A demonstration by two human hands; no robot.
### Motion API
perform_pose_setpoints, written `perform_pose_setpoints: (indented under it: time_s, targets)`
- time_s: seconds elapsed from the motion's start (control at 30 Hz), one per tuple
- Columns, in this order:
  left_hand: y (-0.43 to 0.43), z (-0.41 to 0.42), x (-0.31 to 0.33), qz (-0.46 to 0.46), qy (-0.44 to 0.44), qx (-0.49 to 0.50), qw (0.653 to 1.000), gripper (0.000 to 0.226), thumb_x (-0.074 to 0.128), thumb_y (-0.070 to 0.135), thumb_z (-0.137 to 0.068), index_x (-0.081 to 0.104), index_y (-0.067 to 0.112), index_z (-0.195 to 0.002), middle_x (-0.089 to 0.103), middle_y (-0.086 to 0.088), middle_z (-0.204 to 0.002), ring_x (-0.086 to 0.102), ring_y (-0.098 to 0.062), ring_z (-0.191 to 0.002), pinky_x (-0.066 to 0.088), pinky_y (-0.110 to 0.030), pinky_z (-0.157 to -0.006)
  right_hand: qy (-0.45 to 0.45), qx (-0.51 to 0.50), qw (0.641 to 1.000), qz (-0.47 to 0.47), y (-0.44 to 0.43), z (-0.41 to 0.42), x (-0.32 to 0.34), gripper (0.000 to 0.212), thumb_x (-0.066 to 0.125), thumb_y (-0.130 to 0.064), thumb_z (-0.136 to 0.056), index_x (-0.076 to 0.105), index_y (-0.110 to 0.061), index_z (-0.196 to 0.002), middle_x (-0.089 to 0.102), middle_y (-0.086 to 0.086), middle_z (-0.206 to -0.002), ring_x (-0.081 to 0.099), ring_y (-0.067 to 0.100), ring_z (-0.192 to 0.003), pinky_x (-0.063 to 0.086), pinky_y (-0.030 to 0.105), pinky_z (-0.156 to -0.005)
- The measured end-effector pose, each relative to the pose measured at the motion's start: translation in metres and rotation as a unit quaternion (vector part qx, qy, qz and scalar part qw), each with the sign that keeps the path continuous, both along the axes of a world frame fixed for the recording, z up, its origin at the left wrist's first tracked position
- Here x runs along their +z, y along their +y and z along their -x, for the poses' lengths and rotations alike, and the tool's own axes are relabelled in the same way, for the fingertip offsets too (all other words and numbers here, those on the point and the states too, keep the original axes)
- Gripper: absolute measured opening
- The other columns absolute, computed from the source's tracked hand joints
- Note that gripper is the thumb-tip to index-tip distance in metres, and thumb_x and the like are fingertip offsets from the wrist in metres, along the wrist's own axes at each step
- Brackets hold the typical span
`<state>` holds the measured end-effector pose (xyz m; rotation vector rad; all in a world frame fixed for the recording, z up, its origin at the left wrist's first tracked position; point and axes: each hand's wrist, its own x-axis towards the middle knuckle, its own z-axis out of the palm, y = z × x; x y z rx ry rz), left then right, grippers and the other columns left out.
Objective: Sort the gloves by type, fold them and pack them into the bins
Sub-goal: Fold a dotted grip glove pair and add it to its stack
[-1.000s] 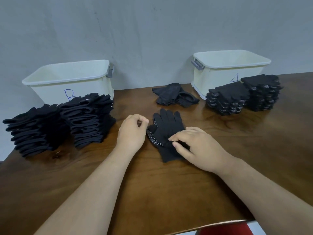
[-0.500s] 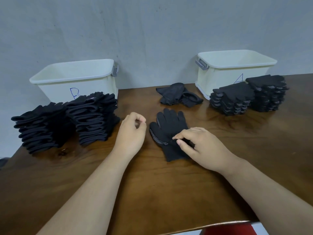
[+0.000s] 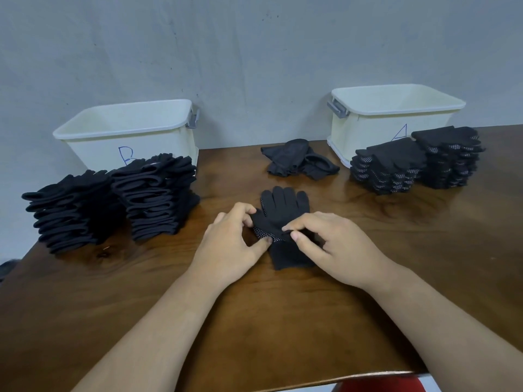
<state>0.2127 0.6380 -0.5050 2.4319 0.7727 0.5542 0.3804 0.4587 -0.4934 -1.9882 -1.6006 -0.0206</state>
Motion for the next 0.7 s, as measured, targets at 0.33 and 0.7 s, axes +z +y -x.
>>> perform_pose_setpoints:
  time_s: [0.33, 0.7]
  targets:
    - [0.007, 0.003, 0.002, -0.025, -0.058, -0.02, 0.998, 0.027, 0.066, 0.023, -0.1, 0.062, 0.044, -0.117, 0.05, 0.025, -0.119, 0.045, -0.003, -0.116, 0.046, -0.021, -0.089, 0.054, 0.03, 0.997, 0.035, -0.002, -0.006, -0.004, 0.021, 0.056, -0.044, -0.108, 0.076, -0.039, -0.11, 0.07, -0.03, -0.121, 0.058, -0.005, -0.125, 0.051, 0.019, -0.092]
    - [-0.011, -0.001, 0.005, -0.034, 0.006, -0.103, 0.994, 0.03, 0.062, 0.068, -0.092, 0.059, 0.039, -0.085, 0.06, 0.02, -0.101, 0.051, -0.003, -0.104, 0.05, -0.036, -0.089, 0.034, 0.05, 0.998, -0.006, 0.0, -0.008, -0.007, 0.002, 0.076, -0.035, -0.097, 0.075, -0.033, -0.097, 0.071, -0.019, -0.098, 0.064, 0.007, -0.099, 0.052, 0.032, -0.087]
